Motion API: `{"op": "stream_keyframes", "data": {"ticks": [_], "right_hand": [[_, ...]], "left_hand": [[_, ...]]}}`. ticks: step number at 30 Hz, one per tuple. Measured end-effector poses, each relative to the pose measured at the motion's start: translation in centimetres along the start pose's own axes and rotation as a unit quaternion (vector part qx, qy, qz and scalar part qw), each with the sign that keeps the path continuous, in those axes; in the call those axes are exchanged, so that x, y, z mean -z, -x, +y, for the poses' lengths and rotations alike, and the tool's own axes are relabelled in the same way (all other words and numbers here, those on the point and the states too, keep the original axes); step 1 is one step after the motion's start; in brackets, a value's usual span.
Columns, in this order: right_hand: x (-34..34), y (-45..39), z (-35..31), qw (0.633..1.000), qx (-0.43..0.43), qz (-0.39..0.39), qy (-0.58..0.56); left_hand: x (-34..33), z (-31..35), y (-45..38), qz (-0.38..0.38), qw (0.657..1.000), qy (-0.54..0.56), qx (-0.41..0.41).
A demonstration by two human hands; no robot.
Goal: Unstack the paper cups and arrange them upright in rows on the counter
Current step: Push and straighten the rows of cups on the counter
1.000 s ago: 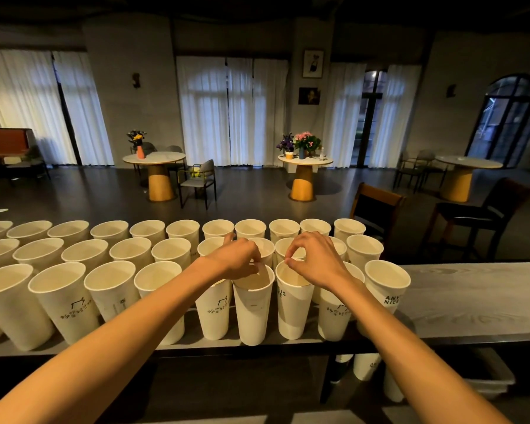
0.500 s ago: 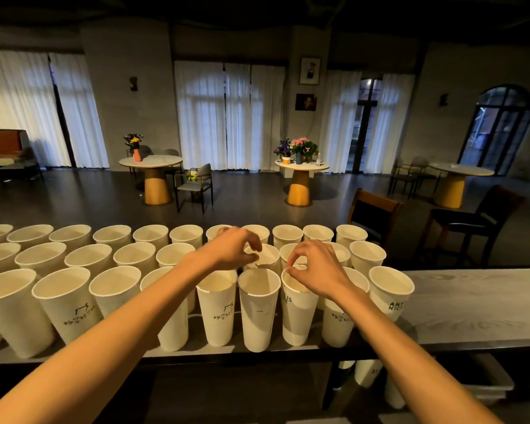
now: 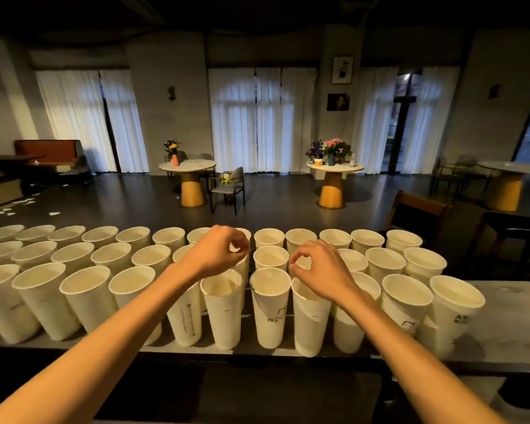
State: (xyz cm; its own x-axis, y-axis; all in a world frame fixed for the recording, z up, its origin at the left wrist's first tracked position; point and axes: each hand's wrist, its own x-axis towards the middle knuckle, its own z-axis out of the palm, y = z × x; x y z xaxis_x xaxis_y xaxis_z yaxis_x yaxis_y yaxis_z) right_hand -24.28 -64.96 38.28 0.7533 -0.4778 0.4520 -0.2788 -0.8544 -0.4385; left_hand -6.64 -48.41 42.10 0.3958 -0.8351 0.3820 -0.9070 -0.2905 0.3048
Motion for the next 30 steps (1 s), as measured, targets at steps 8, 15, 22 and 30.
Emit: {"op": "stream_keyframes", "data": {"ticks": [8, 15, 22, 30], "right_hand": [[-1.9, 3.1, -3.3, 0.997, -0.017, 0.053, -0.061], [-2.5, 5.8, -4.0, 0.989, -0.065, 0.088, -0.096], [-4.8, 12.3, 0.7, 0.955, -0.262, 0.099, -0.097], [-9.8, 12.2, 3.2, 0.92, -0.389, -0.042, -0.015]], "left_hand": [[-2.0, 2.4, 7.4, 0.032, 0.997, 0.041, 0.057], [-5.0, 4.0, 8.1, 0.046, 0.989, 0.119, 0.072], [-11.7, 2.2, 11.0, -0.166, 0.961, 0.178, 0.132], [-14.7, -0.7, 12.3, -0.207, 0.942, 0.204, 0.166]]}}
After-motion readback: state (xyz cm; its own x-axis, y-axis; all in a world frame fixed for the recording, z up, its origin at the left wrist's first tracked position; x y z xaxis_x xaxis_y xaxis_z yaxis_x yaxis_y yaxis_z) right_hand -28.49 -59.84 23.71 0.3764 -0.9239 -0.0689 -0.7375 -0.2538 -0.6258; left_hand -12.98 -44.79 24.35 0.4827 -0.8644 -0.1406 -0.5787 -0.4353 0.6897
